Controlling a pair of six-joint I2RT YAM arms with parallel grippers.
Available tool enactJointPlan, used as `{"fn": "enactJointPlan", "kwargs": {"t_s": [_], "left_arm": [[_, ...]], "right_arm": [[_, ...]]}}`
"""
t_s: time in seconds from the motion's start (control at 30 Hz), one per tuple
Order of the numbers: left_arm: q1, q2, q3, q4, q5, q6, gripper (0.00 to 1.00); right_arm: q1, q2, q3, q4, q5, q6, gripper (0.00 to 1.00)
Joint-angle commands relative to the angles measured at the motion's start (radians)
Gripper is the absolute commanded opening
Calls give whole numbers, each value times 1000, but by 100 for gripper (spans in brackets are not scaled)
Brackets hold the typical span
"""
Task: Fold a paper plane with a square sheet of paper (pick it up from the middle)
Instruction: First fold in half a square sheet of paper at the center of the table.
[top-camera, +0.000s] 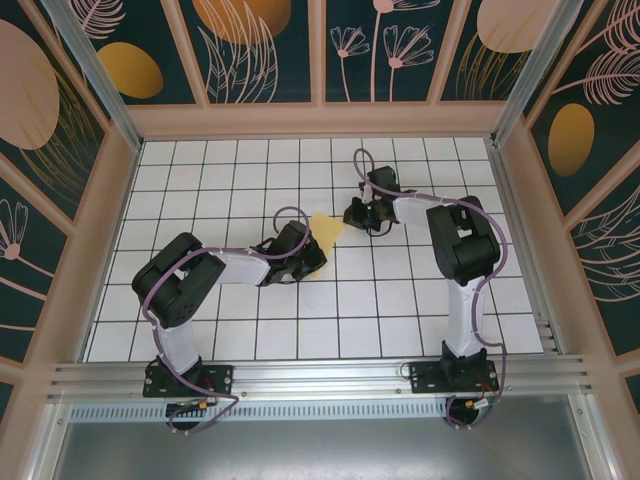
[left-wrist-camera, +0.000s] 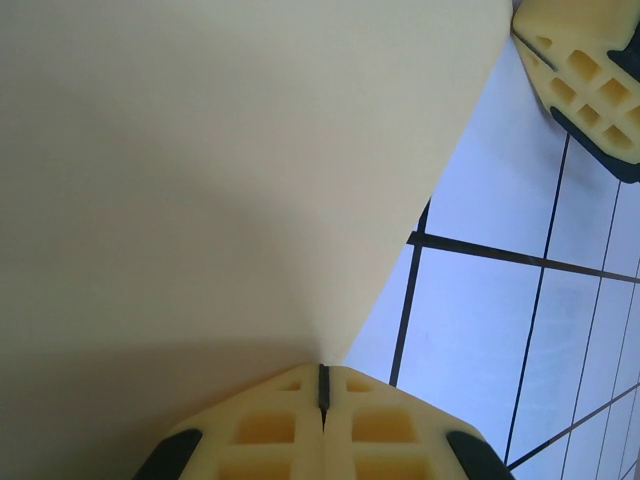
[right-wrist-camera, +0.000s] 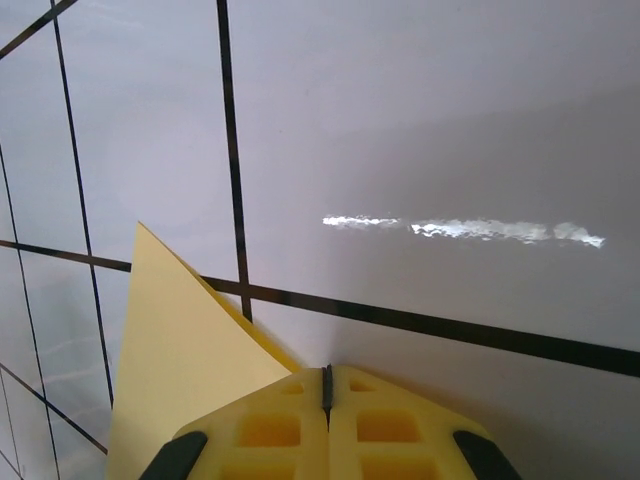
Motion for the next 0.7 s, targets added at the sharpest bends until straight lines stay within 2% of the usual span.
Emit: {"fn": "enactJointPlan", "kwargs": {"t_s": [0.0,0.2,0.67], "left_arm": [[-2,22,-30,-98,23,-4,0],[-2,24,-20,-100,23,5,0],[-2,18,6,-129,33,38,0]], "right_arm": [[19,-68,-25,25,-25,-38,0],[78,-135,-99,67,-63,-41,0],[110,-10,-68,-30,-47,-71,0]]}}
